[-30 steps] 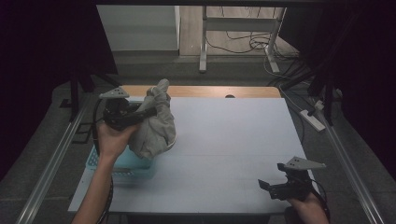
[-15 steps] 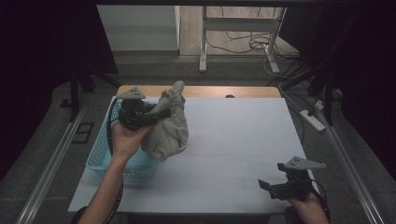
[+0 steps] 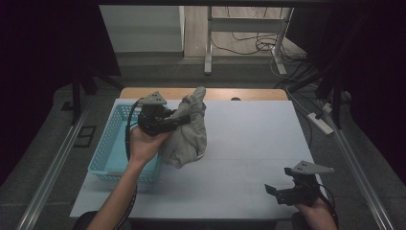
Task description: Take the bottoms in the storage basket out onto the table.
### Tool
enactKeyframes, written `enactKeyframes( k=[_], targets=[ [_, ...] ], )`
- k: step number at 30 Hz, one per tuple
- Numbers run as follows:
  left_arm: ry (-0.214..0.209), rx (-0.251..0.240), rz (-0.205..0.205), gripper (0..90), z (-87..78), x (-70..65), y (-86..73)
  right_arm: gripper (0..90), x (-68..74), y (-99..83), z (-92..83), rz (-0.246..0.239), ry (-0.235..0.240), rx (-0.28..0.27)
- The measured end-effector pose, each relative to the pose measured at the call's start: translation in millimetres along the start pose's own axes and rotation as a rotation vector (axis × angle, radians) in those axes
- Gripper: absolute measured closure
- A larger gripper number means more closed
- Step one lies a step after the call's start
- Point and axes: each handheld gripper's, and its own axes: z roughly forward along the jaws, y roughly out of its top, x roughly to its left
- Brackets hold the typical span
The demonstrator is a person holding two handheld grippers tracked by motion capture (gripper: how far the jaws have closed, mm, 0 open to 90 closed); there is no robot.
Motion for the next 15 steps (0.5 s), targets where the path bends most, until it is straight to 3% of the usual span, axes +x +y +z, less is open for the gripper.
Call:
enactKeyframes(
  k=[15],
  targets=[
    [-0.061, 0.028, 0.036, 62.8, 35.7, -16.8, 2.7, 0.7, 0.6, 0.2, 0.5, -0.002, -0.001, 0.01]
  ],
)
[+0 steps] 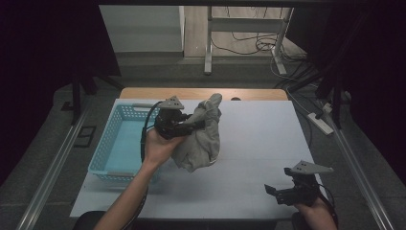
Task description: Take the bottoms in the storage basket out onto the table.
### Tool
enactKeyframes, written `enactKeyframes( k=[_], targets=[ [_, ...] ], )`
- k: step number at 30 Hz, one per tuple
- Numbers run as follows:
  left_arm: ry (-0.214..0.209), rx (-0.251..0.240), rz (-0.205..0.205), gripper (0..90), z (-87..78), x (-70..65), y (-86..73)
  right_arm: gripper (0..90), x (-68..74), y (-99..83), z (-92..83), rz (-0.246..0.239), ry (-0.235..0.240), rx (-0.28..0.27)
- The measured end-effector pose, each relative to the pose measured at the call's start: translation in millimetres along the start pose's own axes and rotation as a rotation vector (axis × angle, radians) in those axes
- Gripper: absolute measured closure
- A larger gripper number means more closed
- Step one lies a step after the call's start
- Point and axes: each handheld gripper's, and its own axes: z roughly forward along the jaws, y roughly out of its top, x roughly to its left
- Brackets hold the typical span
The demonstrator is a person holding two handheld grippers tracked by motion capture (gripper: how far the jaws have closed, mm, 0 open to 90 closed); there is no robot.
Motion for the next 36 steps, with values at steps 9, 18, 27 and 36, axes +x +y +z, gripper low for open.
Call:
enactKeyframes(
  k=[9, 18, 27, 36],
  targets=[
    [-0.011, 0.005, -0.002, 62.6, 14.3, -0.8, -3.2, 0.7, -0.2, 0.0, 0.1, 0.001, 0.002, 0.001],
    [-0.026, 0.03, -0.003, 62.4, 29.5, -1.5, -3.4, 0.7, -0.5, 0.0, 0.3, 0.001, -0.001, 0.0],
    [-0.038, 0.054, -0.008, 62.2, 45.4, -2.3, -1.9, 0.7, -1.0, -0.2, -0.1, 0.007, -0.002, -0.005],
    [-0.062, 0.08, -0.017, 62.0, 71.4, -3.3, -5.0, 0.8, -1.4, -0.4, -0.3, 0.013, -0.002, -0.006]
  ],
)
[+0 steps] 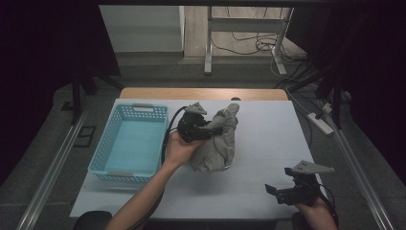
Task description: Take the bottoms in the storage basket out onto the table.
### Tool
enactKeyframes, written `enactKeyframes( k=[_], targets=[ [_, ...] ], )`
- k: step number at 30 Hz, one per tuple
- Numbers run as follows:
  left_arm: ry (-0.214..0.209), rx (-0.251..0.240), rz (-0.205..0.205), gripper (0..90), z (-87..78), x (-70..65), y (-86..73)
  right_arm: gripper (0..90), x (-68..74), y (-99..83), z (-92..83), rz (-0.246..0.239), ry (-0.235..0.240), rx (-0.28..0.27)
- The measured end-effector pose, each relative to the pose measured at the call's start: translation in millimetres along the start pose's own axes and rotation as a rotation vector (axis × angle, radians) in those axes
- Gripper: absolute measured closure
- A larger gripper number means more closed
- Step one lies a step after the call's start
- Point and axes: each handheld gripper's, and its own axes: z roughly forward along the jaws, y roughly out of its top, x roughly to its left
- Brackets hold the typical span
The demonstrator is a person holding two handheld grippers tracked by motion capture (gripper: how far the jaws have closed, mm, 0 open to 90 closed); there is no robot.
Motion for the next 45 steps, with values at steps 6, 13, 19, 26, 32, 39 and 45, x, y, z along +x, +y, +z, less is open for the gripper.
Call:
enactKeyframes(
  k=[6, 13, 19, 26, 32, 39, 45],
  targets=[
    [0.008, 0.027, 0.01, 61.8, 14.7, -0.4, -0.6, 0.7, -0.3, -0.1, -0.1, 0.002, 0.001, -0.001],
    [0.025, 0.049, 0.002, 61.3, 27.4, 4.4, -2.2, 0.7, -0.8, -0.1, -0.1, 0.006, -0.002, 0.0],
    [0.038, 0.076, -0.017, 60.7, 39.6, 11.0, -8.3, 0.7, -0.9, -0.1, -0.2, 0.006, -0.001, -0.001],
    [0.039, 0.105, -0.04, 59.8, 52.9, 16.9, -17.0, 0.7, -0.9, 0.1, 0.4, 0.007, 0.004, 0.005],
    [0.041, 0.134, -0.065, 58.5, 64.1, 19.7, -24.3, 0.7, -1.0, 0.1, 0.4, 0.009, 0.0, 0.005],
    [0.037, 0.175, -0.076, 55.8, 75.8, 23.0, -31.5, 0.7, -1.1, 0.1, 0.3, 0.01, 0.0, 0.005],
    [0.028, 0.206, -0.068, 52.4, 83.1, 24.0, -34.5, 0.7, -1.0, 0.1, 0.4, 0.009, 0.0, 0.006]
  ],
)
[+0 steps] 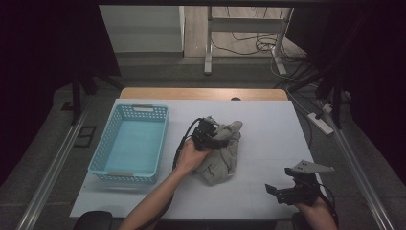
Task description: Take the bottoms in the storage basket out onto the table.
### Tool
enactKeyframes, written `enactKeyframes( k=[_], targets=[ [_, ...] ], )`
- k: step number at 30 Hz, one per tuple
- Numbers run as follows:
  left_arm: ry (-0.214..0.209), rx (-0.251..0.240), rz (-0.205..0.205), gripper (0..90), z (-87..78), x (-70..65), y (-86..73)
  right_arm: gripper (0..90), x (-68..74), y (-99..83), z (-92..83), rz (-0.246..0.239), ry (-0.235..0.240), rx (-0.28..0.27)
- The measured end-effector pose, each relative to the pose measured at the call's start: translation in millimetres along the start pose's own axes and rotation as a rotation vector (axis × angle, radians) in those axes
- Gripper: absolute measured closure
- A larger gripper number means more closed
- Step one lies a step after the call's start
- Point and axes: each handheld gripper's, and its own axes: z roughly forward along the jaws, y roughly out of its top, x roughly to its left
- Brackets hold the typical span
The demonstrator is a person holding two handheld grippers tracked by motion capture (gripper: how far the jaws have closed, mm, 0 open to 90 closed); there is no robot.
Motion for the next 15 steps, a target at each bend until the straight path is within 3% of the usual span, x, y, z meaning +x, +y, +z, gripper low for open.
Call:
enactKeyframes(
  k=[5, 9, 15],
  targets=[
    [-0.005, 0.029, -0.003, 47.2, 5.8, 1.4, -0.3, 0.7, 0.0, 0.0, 0.2, -0.001, 0.001, 0.002],
    [0.016, 0.054, 0.031, 43.5, 11.0, -1.6, -0.7, 0.7, 0.2, 0.0, 0.2, -0.002, 0.0, 0.002],
    [0.008, 0.075, 0.043, 36.6, 15.9, -2.4, -1.0, 0.8, 0.4, 0.0, 0.4, -0.004, 0.0, 0.004]
  ],
)
